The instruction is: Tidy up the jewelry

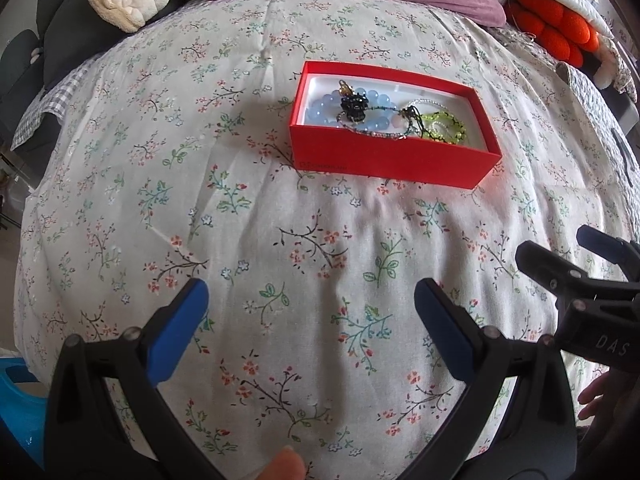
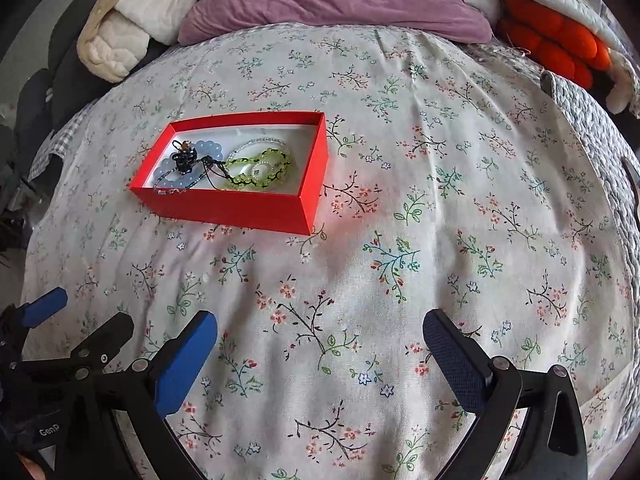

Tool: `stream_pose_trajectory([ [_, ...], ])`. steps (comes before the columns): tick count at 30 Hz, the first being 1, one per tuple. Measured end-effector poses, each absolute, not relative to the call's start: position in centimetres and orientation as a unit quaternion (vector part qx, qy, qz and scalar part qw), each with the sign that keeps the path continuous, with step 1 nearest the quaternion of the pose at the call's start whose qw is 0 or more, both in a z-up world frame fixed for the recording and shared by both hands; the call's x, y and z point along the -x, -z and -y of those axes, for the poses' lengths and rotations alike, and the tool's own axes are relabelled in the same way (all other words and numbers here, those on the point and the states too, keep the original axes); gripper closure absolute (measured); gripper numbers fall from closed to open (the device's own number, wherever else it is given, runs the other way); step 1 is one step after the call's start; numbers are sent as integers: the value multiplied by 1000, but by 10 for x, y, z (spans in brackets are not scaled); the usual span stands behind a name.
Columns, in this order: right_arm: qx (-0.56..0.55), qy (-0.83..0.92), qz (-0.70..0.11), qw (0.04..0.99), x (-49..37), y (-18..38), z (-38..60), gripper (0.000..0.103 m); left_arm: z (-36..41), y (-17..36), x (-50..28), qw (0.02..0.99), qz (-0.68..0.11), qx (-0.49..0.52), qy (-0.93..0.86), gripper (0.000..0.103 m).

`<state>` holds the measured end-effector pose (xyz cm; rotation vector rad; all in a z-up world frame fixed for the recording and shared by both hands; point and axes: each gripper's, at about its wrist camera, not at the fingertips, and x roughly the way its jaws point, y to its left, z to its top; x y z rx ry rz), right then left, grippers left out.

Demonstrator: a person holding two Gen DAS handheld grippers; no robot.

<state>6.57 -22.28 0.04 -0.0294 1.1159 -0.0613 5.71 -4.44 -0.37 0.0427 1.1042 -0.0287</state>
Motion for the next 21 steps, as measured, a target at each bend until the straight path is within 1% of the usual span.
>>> stream_pose_trajectory([
  [21,16,32,-532,846,-68,2,222,0,43,2,-58,851,-525,-18,16,1],
])
